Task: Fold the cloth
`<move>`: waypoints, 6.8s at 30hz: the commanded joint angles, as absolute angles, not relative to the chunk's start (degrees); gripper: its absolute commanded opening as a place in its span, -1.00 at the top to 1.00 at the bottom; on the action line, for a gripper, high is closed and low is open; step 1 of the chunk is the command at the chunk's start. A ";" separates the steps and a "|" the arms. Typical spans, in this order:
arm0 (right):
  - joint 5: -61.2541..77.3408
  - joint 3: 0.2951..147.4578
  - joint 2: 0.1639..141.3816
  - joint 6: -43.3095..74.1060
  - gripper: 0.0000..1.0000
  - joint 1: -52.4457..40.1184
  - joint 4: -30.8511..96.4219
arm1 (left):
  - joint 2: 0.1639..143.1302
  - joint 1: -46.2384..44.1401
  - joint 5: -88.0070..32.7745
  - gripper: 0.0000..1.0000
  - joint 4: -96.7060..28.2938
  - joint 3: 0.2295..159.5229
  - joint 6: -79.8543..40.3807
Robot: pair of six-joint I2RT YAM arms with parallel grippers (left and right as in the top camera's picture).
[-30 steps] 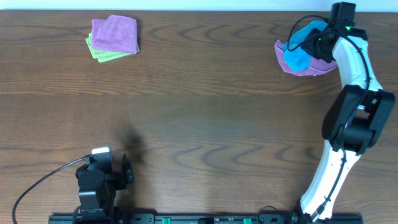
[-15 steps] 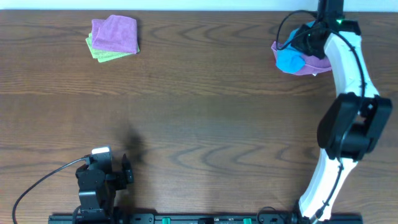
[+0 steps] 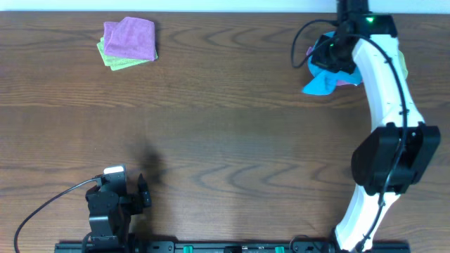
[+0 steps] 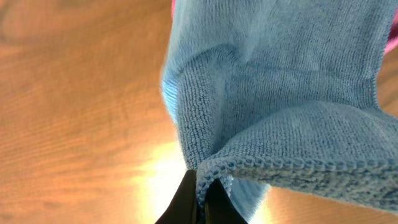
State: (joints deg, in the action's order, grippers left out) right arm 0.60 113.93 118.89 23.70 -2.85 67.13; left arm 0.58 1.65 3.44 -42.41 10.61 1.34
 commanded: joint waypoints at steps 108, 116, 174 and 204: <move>3.51 114.52 131.41 23.77 -0.64 -22.96 67.51 | 0.23 1.48 4.01 -0.91 -43.16 9.50 1.74; 3.44 114.52 134.04 23.75 -0.47 -22.96 66.87 | 0.23 1.48 4.01 -0.90 -43.16 9.50 1.74; 0.60 114.63 131.76 23.55 0.90 -22.90 67.51 | 0.23 1.48 4.01 -0.90 -43.16 9.50 1.74; -4.16 114.63 106.26 20.05 0.97 -22.96 78.83 | 0.23 1.48 4.89 -0.90 -43.16 9.50 1.76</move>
State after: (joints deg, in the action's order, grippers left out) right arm -2.50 113.95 110.37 22.24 -22.59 78.41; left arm 0.58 1.65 3.49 -42.41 10.61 1.34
